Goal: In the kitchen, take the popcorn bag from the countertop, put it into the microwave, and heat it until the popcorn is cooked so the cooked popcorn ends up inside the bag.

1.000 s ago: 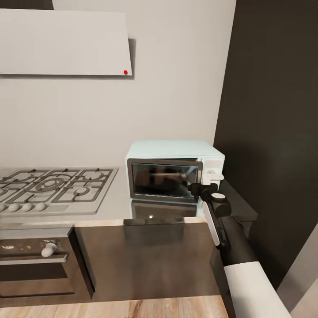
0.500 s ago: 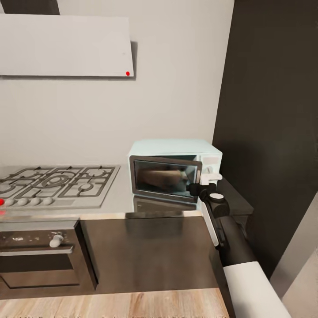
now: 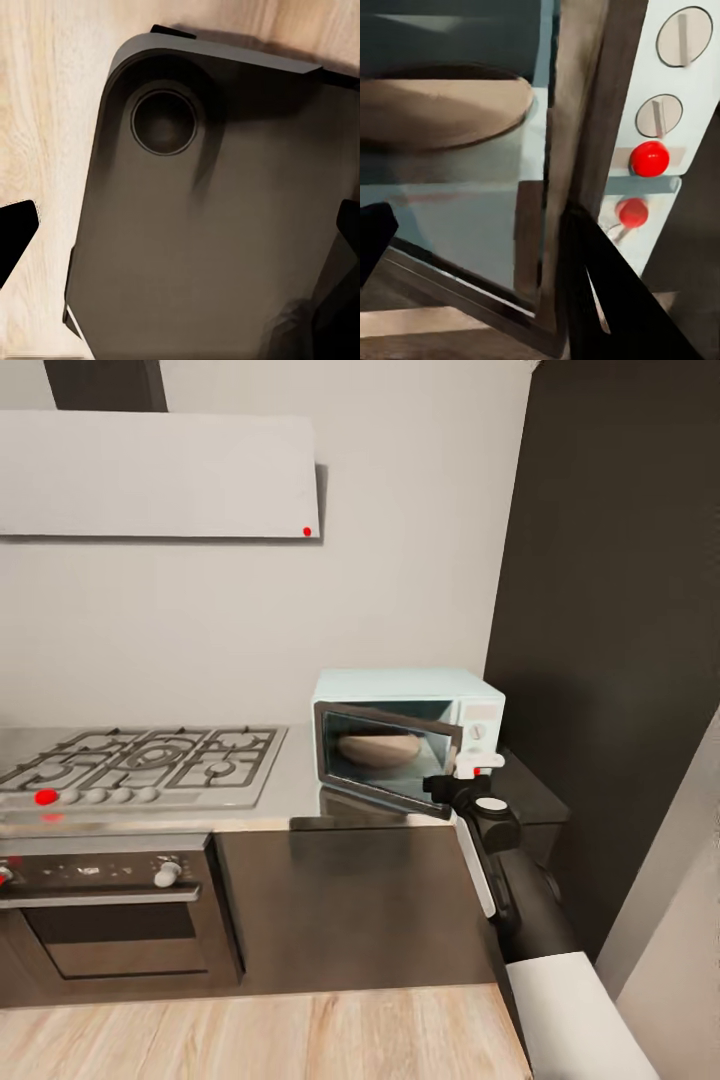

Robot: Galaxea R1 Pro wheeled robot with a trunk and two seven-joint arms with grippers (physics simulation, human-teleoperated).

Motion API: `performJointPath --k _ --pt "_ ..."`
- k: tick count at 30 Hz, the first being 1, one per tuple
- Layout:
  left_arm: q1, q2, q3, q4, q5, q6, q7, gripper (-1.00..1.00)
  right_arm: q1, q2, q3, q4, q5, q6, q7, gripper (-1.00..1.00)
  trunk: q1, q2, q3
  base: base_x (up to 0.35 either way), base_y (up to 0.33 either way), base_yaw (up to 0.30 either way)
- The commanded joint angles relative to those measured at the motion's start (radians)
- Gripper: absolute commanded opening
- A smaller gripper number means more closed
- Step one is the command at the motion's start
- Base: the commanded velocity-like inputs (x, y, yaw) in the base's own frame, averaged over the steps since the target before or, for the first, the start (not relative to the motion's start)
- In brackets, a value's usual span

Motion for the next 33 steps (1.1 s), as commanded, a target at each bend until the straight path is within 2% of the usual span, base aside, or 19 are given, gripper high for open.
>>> performJointPath --k 1,14,15,19,25,26,33 --pt "0.0 -0.001 0.002 -0.002 0.004 -0.002 0.002 1.0 0.0 0.0 -0.017 0.0 0.025 0.01 0.009 -1.0 0.0 -0.001 -0.001 -0.244 0.112 0.0" --pt "0.001 0.0 0.001 -0.002 0.004 -0.002 0.002 1.0 0.0 0.0 -0.017 0.0 0.024 0.011 0.01 -1.0 0.0 -0.001 -0.001 -0.245 0.076 0.0" --pt "0.0 0.002 0.001 -0.002 0.005 -0.002 0.002 1.0 0.0 0.001 0.093 0.0 0.003 0.01 0.032 -1.0 0.0 -0.001 -0.001 0.0 0.0 0.0" --pt "0.0 -0.001 0.001 -0.002 0.004 -0.003 0.002 1.0 0.0 0.012 0.085 0.0 -0.043 0.009 0.012 -1.0 0.0 -0.001 -0.001 0.0 0.0 0.0" --pt "0.001 -0.002 0.001 -0.002 0.004 -0.003 0.002 1.0 -0.001 0.017 0.1 -0.002 -0.059 0.01 -0.019 -1.0 0.0 -0.001 -0.001 0.0 0.0 0.0" --pt "0.001 -0.002 0.001 -0.002 0.004 -0.003 0.002 1.0 0.0 0.016 0.101 -0.002 -0.063 0.009 -0.022 1.0 0.0 -0.001 -0.001 0.0 0.0 0.0" --pt "0.0 -0.002 0.001 -0.002 0.004 -0.003 0.002 1.0 0.0 0.015 0.101 0.004 -0.035 0.015 -0.017 1.0 0.0 -0.001 -0.001 0.0 0.0 0.0"
